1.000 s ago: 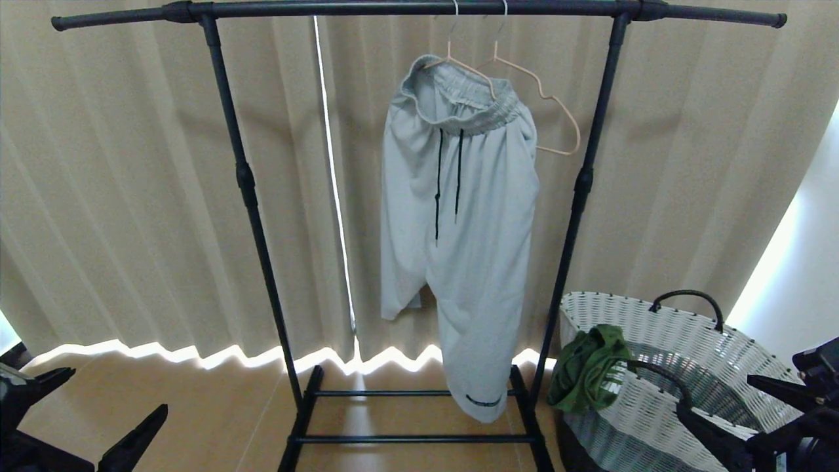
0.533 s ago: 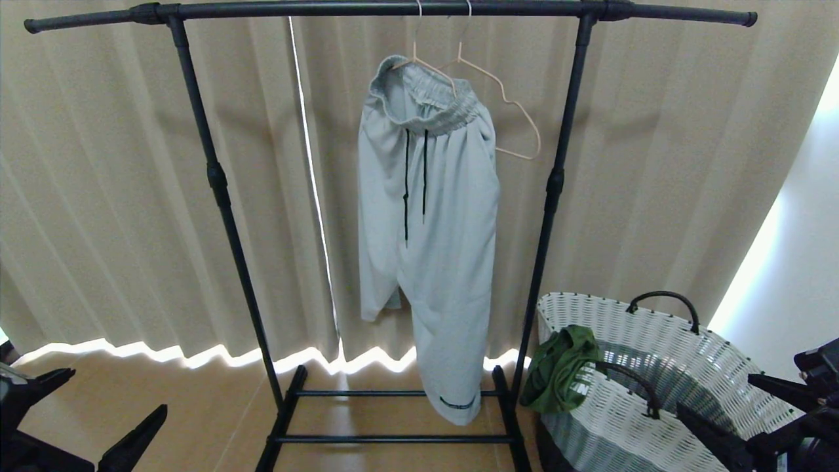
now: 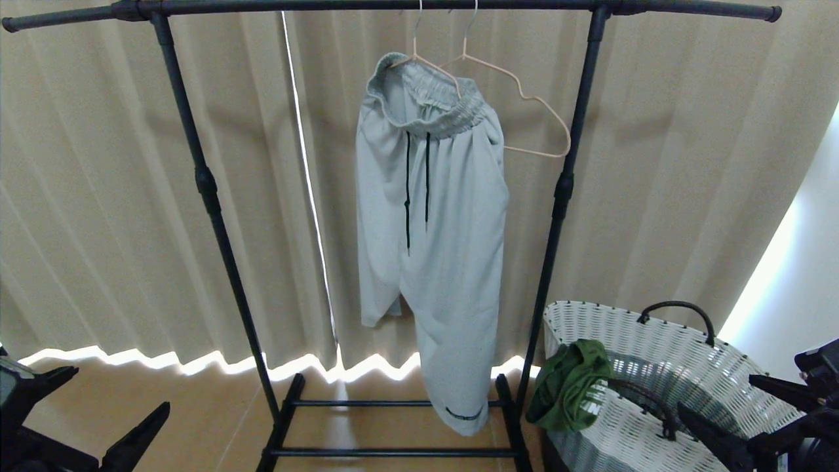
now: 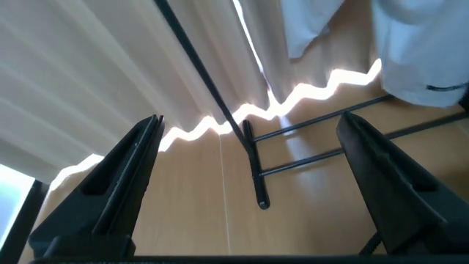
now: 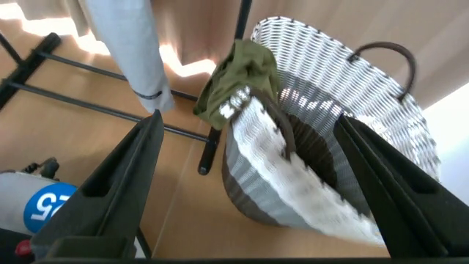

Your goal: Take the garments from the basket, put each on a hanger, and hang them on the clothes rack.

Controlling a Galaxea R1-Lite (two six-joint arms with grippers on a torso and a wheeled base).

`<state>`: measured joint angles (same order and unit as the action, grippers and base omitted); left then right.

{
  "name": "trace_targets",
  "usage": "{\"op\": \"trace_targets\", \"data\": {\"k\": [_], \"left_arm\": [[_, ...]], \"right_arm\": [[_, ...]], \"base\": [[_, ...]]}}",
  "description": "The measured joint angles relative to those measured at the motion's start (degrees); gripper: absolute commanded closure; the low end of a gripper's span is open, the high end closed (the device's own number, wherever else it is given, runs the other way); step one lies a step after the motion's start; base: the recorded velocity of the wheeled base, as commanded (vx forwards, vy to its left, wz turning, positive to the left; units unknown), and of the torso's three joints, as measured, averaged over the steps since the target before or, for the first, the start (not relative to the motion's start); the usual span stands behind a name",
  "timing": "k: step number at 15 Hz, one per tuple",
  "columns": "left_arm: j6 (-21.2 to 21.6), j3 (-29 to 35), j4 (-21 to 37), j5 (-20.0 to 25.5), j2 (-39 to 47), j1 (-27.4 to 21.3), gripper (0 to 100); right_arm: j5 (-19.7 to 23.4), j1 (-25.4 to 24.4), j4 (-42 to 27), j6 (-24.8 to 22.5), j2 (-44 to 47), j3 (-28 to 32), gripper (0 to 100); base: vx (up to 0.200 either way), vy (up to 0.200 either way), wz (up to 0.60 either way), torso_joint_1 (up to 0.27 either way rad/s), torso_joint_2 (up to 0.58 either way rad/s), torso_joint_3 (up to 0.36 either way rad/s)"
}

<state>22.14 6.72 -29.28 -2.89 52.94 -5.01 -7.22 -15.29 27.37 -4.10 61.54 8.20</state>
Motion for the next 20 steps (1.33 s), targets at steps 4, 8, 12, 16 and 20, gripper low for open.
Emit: {"op": "trace_targets", "data": {"k": [4,8,12,16,20], "left_arm": [[0.09,-0.13,-0.06,0.10,0.02,-0.28,0],[0.16,-0.44,-0.05,0.35,0.74,-3.08,0],[0.41,-0.50,-0.11,0.35,0.77,-4.61,0],[0.20,-0.30,-0.13,0.35,-0.96,-5.95,0],[0.20,1.07,-0.11,0.35,-4.94,-5.90,0]], "right_arm": [[-0.09,0.00,-0.06,-0.02,-0.05,-0.05,0],[-0.52,0.13,-0.90,-0.80,-1.62,-1.60,0],[-1.48,3.72,-2.50,-9.69,-1.90,-2.73,0],[-1.32,6.23,-5.23,-14.51,2.85,-0.66,0],[-1.48,4.74,-5.51,-15.14,17.92,7.09,0]], "base": [[0.200,0.000,0.00,0.006,0.00,0.005],[0.050,0.000,0.00,0.001,0.00,0.001],[0.000,0.000,0.00,0.000,0.00,0.000],[0.000,0.000,0.00,0.000,0.00,0.000],[0.000,0.000,0.00,0.000,0.00,0.000]]}}
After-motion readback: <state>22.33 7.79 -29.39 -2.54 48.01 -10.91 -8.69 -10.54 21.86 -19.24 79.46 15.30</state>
